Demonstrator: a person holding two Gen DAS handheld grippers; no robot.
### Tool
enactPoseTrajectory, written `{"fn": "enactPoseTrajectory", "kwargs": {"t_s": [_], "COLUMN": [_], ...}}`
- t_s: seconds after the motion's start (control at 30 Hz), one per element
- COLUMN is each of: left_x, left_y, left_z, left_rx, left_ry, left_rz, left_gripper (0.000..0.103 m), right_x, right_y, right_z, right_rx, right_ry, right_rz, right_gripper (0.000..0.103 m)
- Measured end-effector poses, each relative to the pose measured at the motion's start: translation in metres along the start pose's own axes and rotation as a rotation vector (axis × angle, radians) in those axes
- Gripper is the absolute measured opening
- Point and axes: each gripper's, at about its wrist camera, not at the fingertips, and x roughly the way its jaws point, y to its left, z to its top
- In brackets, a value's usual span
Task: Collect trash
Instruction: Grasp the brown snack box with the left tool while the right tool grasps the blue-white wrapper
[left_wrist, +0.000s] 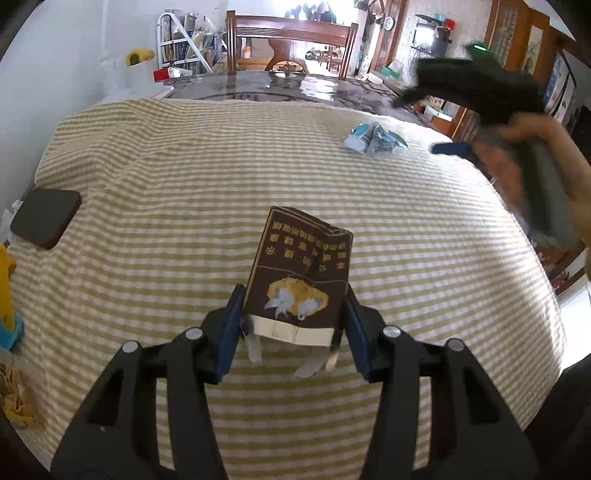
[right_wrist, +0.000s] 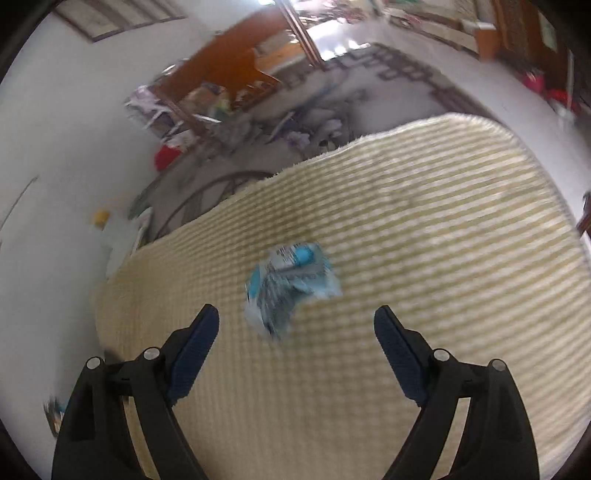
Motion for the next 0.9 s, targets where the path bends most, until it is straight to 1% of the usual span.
{"fn": "enactPoseTrajectory", "kwargs": {"t_s": [0.17,0.23,0.3,0.33,0.4,0.43,0.47,0.5,0.53,0.57,0.63,0.67,0.77,0.8,0.9], "left_x": [-0.001,-0.004,-0.007,-0.008,-0.009,-0.009,-0.009,-0.009,-0.009,-0.009,-0.009,-0.009,-0.009,-0.008,-0.008], "left_y": [0.009,0.012,0.013,0.014,0.014,0.014,0.014,0.014,0.014,0.014,0.015,0.016,0.017,0.017,0.018], "left_z": [0.004,0.006,0.006,0.007,0.008,0.008,0.008,0.009,0.009,0.009,0.009,0.009,0.009,0.009,0.008], "left_rx": [-0.044,-0.059,-0.068,-0.071,-0.078,-0.079,-0.078,-0.078,-0.079,-0.079,-0.084,-0.087,-0.092,-0.092,-0.102], "left_ry": [-0.002,-0.013,-0.021,-0.024,-0.028,-0.029,-0.029,-0.029,-0.029,-0.028,-0.026,-0.025,-0.023,-0.023,-0.024], "left_rz": [-0.02,-0.025,-0.025,-0.025,-0.025,-0.025,-0.024,-0.024,-0.024,-0.024,-0.022,-0.022,-0.02,-0.02,-0.03], "left_gripper": [0.049,0.049,0.049,0.049,0.049,0.049,0.049,0.049,0.049,0.049,0.049,0.049,0.049,0.049,0.05], "right_x": [0.028,0.033,0.04,0.043,0.045,0.047,0.046,0.044,0.042,0.037,0.027,0.019,-0.001,-0.014,-0.043], "right_y": [0.021,0.026,0.032,0.035,0.038,0.039,0.038,0.038,0.039,0.037,0.039,0.037,0.034,0.032,0.028], "right_z": [-0.006,-0.011,-0.016,-0.018,-0.021,-0.023,-0.026,-0.027,-0.029,-0.032,-0.038,-0.043,-0.056,-0.065,-0.087], "right_rx": [-0.052,-0.081,-0.116,-0.134,-0.16,-0.17,-0.175,-0.176,-0.179,-0.192,-0.223,-0.242,-0.273,-0.296,-0.368], "right_ry": [0.003,0.008,0.008,0.007,0.014,0.024,0.031,0.031,0.034,0.036,0.036,0.036,0.047,0.046,0.028], "right_rz": [-0.11,-0.126,-0.145,-0.154,-0.154,-0.143,-0.124,-0.115,-0.1,-0.08,-0.077,-0.065,-0.026,-0.009,-0.004], "right_gripper": [0.083,0.083,0.078,0.074,0.06,0.044,0.035,0.03,0.02,0.018,0.016,0.014,0.014,0.014,0.014]}}
